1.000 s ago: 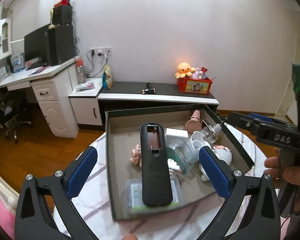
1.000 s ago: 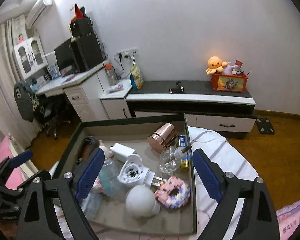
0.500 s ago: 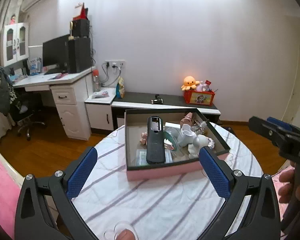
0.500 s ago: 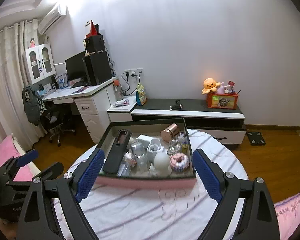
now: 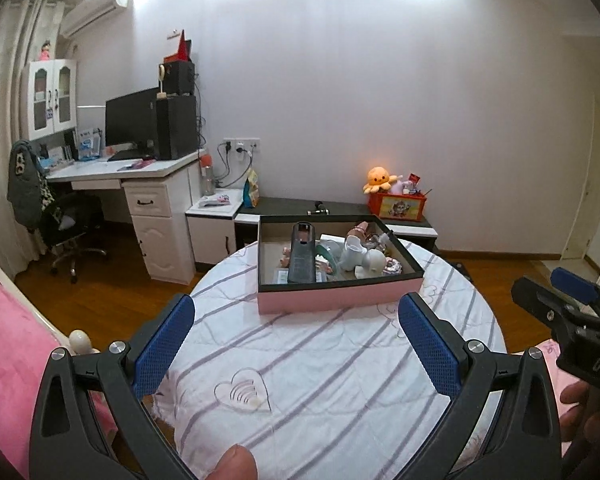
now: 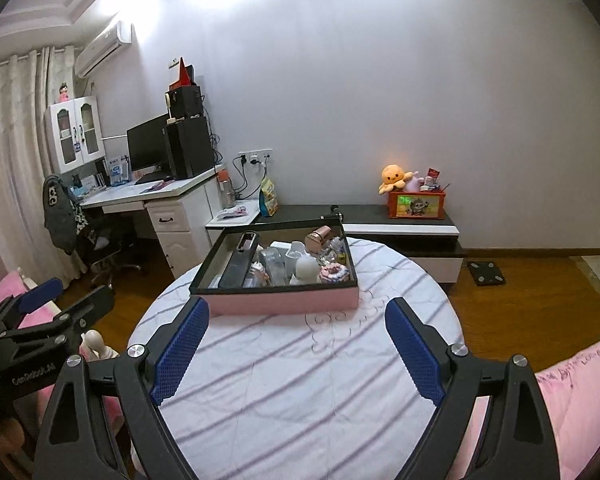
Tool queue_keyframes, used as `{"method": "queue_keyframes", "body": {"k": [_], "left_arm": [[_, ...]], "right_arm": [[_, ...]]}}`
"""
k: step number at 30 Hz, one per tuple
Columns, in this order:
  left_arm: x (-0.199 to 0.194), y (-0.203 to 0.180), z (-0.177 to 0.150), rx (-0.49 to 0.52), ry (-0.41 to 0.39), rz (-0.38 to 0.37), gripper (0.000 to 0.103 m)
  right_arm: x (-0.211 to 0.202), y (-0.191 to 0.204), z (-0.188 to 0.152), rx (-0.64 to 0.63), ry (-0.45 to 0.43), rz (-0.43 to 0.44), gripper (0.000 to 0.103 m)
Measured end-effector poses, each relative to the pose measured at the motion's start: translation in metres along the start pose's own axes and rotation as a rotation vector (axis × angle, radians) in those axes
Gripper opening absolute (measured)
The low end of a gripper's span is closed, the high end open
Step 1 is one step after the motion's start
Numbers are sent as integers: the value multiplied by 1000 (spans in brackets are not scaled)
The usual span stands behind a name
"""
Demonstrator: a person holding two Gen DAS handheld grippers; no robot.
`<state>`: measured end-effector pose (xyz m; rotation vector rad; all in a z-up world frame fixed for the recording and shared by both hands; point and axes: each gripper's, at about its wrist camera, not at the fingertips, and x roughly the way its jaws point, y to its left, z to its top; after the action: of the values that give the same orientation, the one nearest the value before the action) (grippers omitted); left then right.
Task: Organize rigid objects
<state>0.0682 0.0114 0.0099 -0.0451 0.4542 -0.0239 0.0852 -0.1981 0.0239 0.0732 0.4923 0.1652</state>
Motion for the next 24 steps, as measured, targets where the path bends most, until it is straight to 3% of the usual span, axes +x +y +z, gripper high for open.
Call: {"method": "queue_keyframes", "body": {"k": [7,24], "left_arm": [[-19,-3,-16,-1,3,10,103],[-34,-6,-21,8,-8,27,103]], "right_arm": [[-25,9,-12,-20,-41,-22,91],[-29,13,-16,-23,-49,-20,91]]}}
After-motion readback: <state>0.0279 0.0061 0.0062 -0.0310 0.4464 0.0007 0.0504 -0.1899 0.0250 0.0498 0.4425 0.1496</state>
